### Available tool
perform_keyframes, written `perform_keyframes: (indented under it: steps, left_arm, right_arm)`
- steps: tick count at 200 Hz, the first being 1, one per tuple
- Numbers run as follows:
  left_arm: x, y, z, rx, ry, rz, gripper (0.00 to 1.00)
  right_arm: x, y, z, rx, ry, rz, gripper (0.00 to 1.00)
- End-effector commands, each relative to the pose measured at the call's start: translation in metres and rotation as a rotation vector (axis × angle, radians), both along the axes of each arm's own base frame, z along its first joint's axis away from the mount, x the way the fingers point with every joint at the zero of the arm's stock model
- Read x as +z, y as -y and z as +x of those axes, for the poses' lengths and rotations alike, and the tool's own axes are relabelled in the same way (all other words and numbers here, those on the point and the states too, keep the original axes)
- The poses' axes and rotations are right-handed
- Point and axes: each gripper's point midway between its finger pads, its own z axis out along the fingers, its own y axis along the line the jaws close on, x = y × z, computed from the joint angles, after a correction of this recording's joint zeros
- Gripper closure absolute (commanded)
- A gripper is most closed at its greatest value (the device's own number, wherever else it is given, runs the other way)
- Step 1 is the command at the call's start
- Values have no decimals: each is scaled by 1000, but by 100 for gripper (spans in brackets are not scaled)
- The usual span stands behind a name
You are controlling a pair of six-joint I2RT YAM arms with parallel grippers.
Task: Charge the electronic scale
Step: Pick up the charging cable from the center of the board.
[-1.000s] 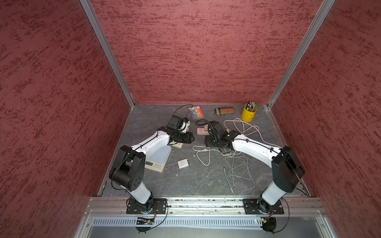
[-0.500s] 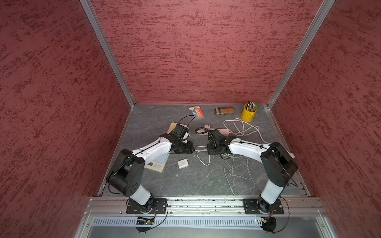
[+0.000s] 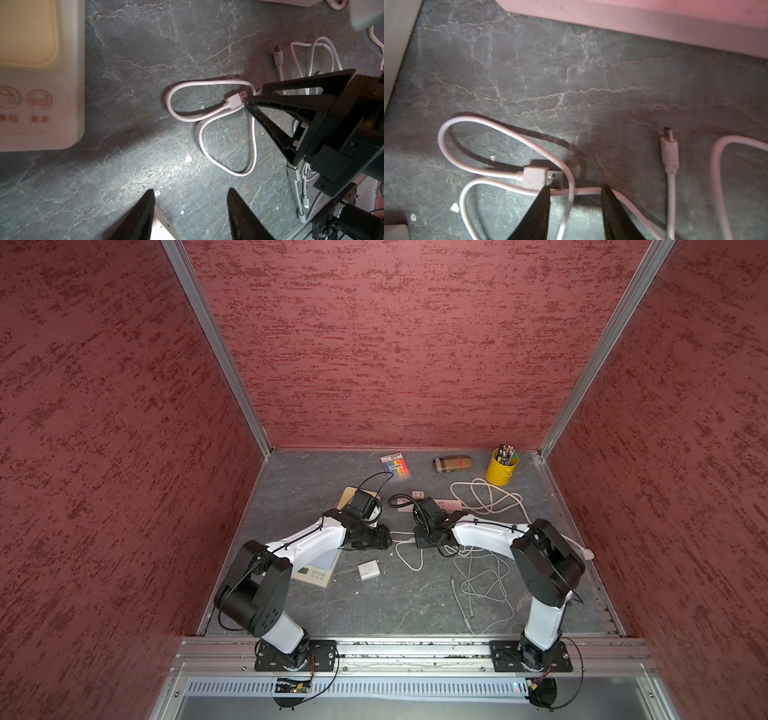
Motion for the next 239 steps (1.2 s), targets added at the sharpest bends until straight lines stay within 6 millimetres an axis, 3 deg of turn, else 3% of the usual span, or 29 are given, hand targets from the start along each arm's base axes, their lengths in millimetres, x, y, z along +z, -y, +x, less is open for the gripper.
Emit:
perform_keyframes:
  steps: [1, 44, 78, 102, 136, 161, 183, 218, 239]
  left_arm:
    - [5, 2, 6, 7, 25, 0, 43]
    - [3, 1, 6, 5, 25, 6, 43]
    - [2, 0, 6, 2, 19, 9, 43]
    - [0, -3, 5, 7, 19, 9, 43]
    - [4, -5, 8, 15, 29, -22, 43]
    - [14, -6, 17, 36, 58, -97, 42]
    - [22, -9, 39, 58, 117, -185, 42]
    - [26, 17, 67, -26, 161, -262, 47]
    - [9, 42, 70, -51, 162, -283, 53]
  right_arm:
    - [3, -3, 12, -1, 27, -22, 57]
    - [2, -6, 18, 7, 30, -39, 62]
    - [-17, 1, 16, 13, -17, -112, 74]
    - [-19, 6, 11, 10, -23, -118, 86]
    - [-8, 14, 11, 3, 9, -138, 100]
    - [10, 15, 16, 0, 66, -127, 100]
    - [14, 12, 17, 7, 82, -106, 100]
    - [-5, 8, 8, 20, 30, -78, 100]
    - [-9, 4, 3, 14, 15, -37, 100]
